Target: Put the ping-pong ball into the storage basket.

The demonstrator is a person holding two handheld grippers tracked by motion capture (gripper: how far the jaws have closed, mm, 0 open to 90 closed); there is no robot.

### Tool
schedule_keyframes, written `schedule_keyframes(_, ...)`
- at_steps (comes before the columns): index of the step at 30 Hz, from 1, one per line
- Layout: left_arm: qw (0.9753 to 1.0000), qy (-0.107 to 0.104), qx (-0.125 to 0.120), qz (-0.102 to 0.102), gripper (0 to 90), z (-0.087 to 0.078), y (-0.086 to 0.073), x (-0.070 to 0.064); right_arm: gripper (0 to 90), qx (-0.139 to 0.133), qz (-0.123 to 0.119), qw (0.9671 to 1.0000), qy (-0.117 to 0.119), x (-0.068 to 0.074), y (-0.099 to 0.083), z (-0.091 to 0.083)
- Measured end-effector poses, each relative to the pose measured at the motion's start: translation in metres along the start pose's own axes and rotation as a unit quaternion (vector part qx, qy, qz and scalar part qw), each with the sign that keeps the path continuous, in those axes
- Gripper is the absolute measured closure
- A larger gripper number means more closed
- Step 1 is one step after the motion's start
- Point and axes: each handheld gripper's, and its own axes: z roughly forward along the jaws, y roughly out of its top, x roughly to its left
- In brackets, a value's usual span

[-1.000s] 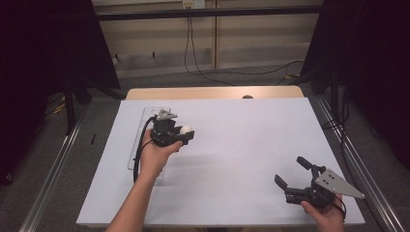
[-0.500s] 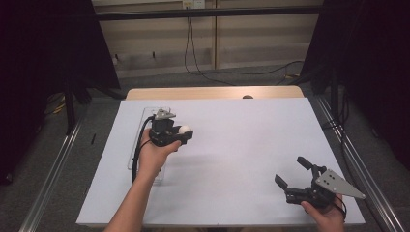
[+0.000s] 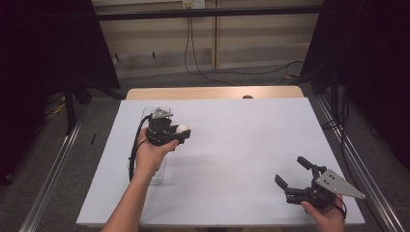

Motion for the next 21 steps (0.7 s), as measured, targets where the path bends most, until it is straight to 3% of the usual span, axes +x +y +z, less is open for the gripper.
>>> schedule_keyframes(8, 1.0000, 0.000, -0.002, -0.006, 51.1, -0.0008, 0.0003, 0.0017, 1.9, 0.000, 0.000, 1.0000, 0.000, -0.0005, 0.0000, -0.0002)
schedule_keyframes(9, 0.9997, -0.001, -0.013, -0.021, 51.1, 0.0004, -0.0001, 0.0000, 1.9, 0.000, 0.001, 1.0000, 0.000, -0.0004, 0.0000, -0.0002)
schedule_keyframes(11, 0.9997, 0.001, -0.013, -0.022, 51.1, 0.0000, 0.0001, 0.0001, 1.9, 0.000, 0.001, 1.0000, 0.000, -0.0003, 0.0000, -0.0002)
schedule_keyframes(12, 1.0000, 0.001, 0.005, 0.001, 51.1, -0.0025, 0.0008, 0.0031, 1.9, 0.000, 0.001, 1.0000, 0.000, -0.0003, 0.0000, -0.0002)
schedule_keyframes(15, 0.9999, -0.001, -0.007, -0.014, 51.1, -0.0020, 0.0009, 0.0018, 1.9, 0.000, 0.001, 1.0000, 0.000, -0.0004, 0.0001, -0.0002)
schedule_keyframes(21, 1.0000, 0.000, 0.000, -0.005, 51.1, -0.0048, 0.0016, 0.0044, 1.9, -0.002, 0.002, 1.0000, -0.001, -0.0007, 0.0004, -0.0003)
